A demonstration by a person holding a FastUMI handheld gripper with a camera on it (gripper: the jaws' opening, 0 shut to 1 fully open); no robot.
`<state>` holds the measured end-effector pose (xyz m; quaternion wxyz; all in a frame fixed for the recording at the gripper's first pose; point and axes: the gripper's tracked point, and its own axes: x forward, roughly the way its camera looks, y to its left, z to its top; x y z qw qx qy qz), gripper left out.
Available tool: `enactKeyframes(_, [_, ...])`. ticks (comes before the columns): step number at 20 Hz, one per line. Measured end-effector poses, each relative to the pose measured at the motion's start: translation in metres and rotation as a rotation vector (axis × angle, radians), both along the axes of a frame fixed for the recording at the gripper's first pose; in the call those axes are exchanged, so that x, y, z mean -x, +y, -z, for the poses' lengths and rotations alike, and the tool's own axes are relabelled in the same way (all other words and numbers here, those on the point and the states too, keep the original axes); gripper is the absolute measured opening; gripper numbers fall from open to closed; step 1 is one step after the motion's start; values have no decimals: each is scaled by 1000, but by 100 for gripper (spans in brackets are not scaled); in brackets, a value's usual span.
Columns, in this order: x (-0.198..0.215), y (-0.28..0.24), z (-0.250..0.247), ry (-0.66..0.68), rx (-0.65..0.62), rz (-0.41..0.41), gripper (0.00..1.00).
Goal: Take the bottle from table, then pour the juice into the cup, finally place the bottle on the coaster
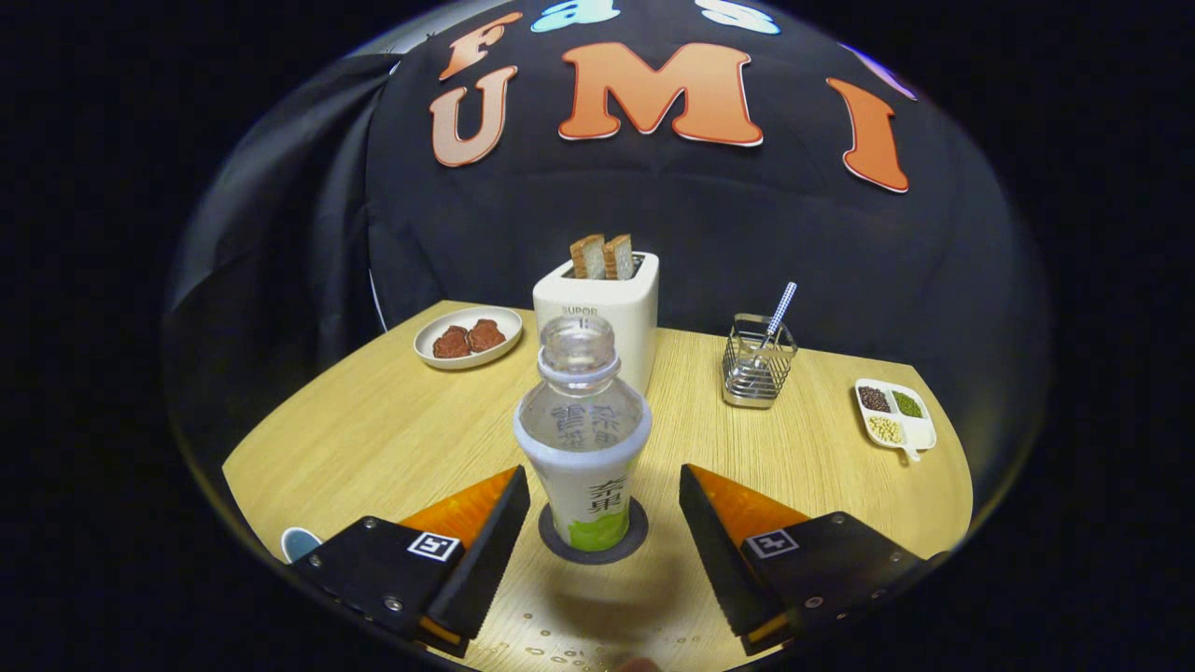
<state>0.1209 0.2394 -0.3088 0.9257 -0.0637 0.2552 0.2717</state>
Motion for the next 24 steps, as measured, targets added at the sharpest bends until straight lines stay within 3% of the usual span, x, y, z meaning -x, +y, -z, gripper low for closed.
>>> enactKeyframes(5, [15, -37, -44, -17, -32, -28, 97])
enactKeyframes(9, [24, -76, -89, -57, -87, 31, 97])
enactKeyframes(13, [33, -140, -124, -122, -91, 166, 97])
enactKeyframes(21, [93, -292, -155, -179, -58, 553, 97])
enactKeyframes(24, [120, -322, -172, -195, -47, 624, 97])
